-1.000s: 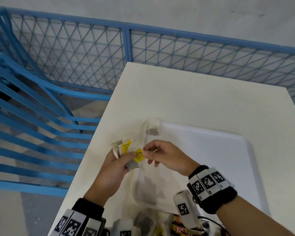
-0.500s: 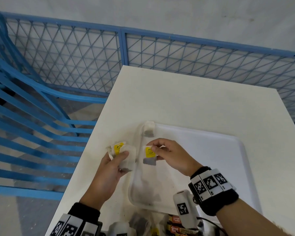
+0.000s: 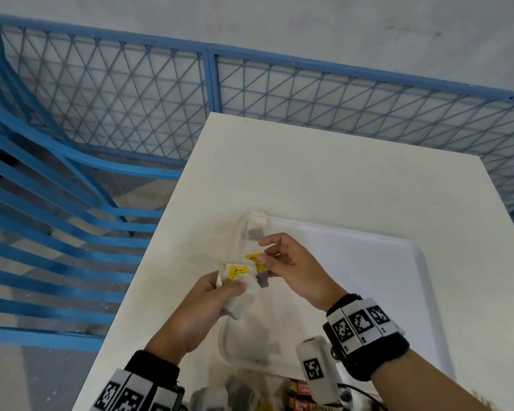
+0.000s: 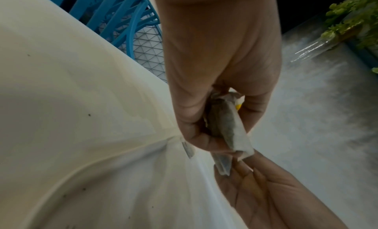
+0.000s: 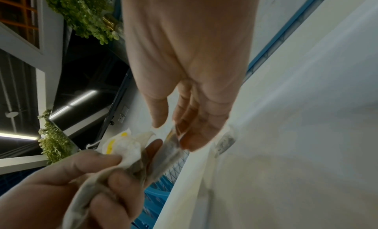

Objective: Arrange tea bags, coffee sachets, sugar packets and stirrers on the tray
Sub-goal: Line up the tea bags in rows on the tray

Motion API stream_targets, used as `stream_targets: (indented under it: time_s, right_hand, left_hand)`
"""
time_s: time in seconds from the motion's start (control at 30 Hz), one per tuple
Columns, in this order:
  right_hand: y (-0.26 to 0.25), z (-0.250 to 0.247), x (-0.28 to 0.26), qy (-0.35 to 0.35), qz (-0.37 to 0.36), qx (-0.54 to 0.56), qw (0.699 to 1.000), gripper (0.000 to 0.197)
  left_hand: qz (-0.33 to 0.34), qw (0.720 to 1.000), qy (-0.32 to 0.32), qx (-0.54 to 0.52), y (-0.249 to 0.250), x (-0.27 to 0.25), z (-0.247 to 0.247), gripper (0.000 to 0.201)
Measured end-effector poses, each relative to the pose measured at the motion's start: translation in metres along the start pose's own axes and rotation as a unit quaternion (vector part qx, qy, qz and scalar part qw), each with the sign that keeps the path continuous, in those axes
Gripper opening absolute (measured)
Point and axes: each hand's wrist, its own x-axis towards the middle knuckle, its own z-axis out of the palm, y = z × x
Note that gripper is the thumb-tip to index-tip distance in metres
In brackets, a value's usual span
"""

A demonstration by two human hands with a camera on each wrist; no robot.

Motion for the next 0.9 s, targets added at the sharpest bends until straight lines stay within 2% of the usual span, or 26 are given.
stream_targets:
  time_s: [0.1,0.17,0.23,0.3,0.4,0.5,0.63,0.9]
  right_hand:
    - [0.009,-0.001,-0.001,-0.036,0.039,-0.031,0.998,0.024]
    - [0.012,-0.001,-0.003,-0.056,0.049,-0.048,0.996,0.019]
    - [0.014,-0.001,0.000,-0.048,0.044,-0.042,0.997,0.017]
    - [0.015,-0.002,0.006,-0.013,0.041,-0.022,0.999,0.017]
    - [0.016,-0.008,0.018,0.086,0.043,-0.001,0.995,0.011]
    - [0.019,-0.018,0.034,0.168,0.064,0.005,0.984,0.015]
    - [0.024,-0.025,0.050,0.206,0.096,-0.033,0.973,0.017]
    - [0.026,-0.029,0.059,0.237,0.107,-0.093,0.961,0.019]
  left_hand:
    - [0.010,0.999,0.022,-0.028,0.000,0.003,-0.003,0.028]
    - [0.014,0.999,0.030,-0.027,0.000,0.004,-0.004,0.019]
    - [0.016,0.999,0.039,-0.023,-0.001,0.007,-0.004,0.022]
    - [0.019,0.998,0.059,-0.031,-0.002,0.010,-0.004,0.023]
    - [0.014,0.993,0.095,-0.067,-0.006,0.014,-0.008,0.024]
    - [0.011,0.991,0.102,-0.088,-0.009,0.016,-0.010,0.027]
    - [0.017,0.989,0.103,-0.102,-0.013,0.016,-0.012,0.028]
    - [0.032,0.989,0.115,-0.090,-0.015,0.015,-0.012,0.025]
